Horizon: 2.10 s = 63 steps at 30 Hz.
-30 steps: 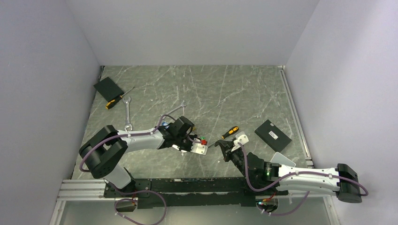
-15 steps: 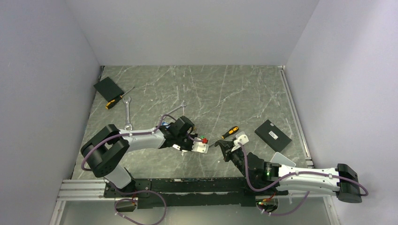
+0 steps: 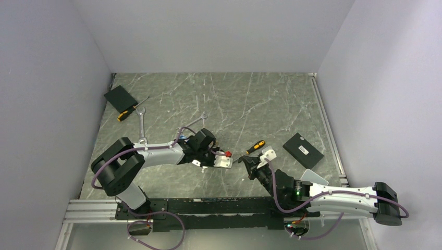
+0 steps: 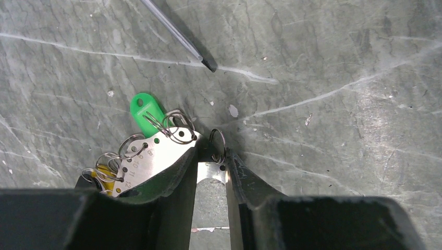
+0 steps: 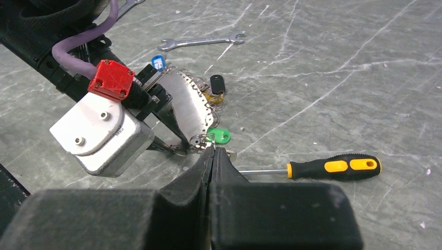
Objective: Put the keys on the keyring
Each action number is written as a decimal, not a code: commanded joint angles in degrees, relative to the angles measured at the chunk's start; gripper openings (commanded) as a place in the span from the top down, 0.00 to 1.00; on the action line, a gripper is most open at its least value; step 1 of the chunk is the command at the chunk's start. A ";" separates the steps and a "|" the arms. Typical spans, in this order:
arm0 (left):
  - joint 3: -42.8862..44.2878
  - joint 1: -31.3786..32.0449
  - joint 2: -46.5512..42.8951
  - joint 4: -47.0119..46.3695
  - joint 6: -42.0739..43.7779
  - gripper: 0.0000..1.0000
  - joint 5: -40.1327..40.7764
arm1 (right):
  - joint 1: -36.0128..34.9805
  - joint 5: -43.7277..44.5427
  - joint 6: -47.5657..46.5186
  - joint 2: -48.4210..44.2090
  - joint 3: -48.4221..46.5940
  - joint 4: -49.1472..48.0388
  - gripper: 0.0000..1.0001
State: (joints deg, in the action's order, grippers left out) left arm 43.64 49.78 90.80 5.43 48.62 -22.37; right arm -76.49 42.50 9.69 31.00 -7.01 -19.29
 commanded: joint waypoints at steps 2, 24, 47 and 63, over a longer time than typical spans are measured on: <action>1.47 -0.15 -3.30 0.72 -3.60 0.68 1.59 | 0.11 -0.77 0.94 -0.59 -0.19 -0.62 1.00; -0.19 1.77 -17.22 16.71 -90.41 0.60 39.19 | 0.11 -1.60 0.39 1.64 -0.64 -1.59 1.00; 9.65 -6.07 4.68 28.21 -103.11 0.63 52.79 | 0.11 -1.72 0.73 4.22 -1.55 -1.11 1.00; 9.89 -13.72 9.67 6.67 -64.53 0.73 42.45 | 0.20 -1.46 0.22 8.76 -2.63 -2.24 1.00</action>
State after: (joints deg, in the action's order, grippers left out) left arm 54.28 36.86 98.02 16.97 -28.91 23.88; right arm -76.44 40.45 9.65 39.09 -7.20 -19.35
